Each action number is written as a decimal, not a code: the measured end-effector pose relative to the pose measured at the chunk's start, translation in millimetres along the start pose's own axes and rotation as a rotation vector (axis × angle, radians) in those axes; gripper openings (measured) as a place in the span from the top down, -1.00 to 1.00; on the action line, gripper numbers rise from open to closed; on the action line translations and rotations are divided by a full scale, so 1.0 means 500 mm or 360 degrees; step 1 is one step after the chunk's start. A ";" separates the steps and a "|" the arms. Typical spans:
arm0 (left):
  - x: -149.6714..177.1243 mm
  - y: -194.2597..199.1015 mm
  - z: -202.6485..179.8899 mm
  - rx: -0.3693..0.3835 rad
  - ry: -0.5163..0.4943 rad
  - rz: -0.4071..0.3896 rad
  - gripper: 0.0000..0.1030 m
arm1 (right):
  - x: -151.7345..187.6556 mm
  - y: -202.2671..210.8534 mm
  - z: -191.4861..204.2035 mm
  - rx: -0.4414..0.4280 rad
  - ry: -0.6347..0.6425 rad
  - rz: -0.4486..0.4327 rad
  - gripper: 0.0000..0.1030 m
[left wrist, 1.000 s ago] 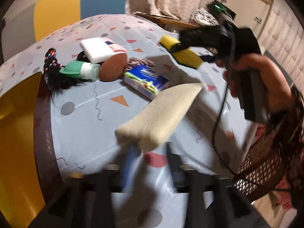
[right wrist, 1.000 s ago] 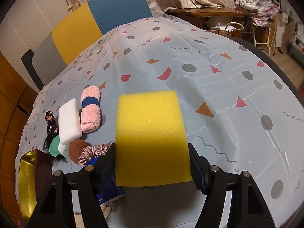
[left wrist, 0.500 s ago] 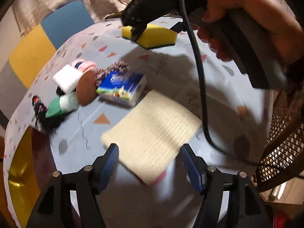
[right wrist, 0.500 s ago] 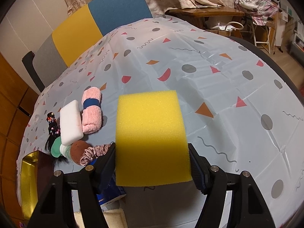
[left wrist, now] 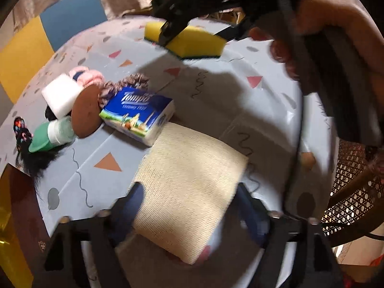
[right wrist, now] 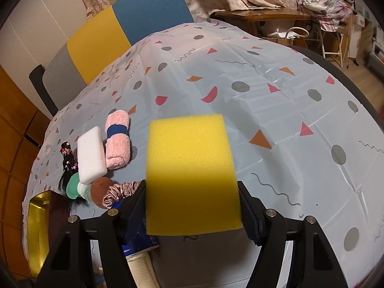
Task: Organize soft objects
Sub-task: 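Close the left tool on the edge of the beige woven cloth, then carry the cloth into the gold tray and open the left tool while the right tool brings the sponge over, then lower the yellow sponge into the gold tray and open the right tool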
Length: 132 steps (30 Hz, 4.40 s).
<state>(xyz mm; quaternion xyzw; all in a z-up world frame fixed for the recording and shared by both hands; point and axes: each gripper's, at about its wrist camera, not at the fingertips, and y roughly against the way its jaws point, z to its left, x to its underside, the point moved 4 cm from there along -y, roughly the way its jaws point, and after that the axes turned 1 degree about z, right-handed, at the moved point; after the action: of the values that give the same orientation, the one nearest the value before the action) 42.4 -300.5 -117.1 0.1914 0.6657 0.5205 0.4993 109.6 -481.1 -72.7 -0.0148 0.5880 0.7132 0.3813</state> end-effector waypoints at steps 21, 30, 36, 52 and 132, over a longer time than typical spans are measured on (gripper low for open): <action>0.039 0.182 0.105 0.0158 0.0508 -0.0467 0.79 | 0.004 -0.004 -0.002 0.0034 0.0016 0.0002 -0.37; 0.047 0.179 0.137 0.0119 0.0598 -0.0444 0.81 | 0.007 -0.007 0.002 0.0050 0.0044 0.0011 -0.37; 0.042 0.119 0.135 -0.0032 0.0599 -0.0281 0.49 | 0.007 -0.007 0.002 0.0047 0.0039 0.0012 -0.37; 0.066 0.208 0.192 0.0204 0.0863 -0.0470 0.75 | 0.007 -0.003 0.013 0.0023 0.0066 -0.0013 -0.35; 0.494 0.411 0.500 -0.0428 0.1661 -0.0645 -0.25 | 0.314 -0.109 0.765 -0.0262 0.0610 0.0160 -0.74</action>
<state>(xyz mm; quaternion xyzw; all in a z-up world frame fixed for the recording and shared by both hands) 98.2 95.3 -40.6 -0.2872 0.7753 0.5199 0.2146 192.5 -72.3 -73.6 -0.1520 0.5895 0.7610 0.2240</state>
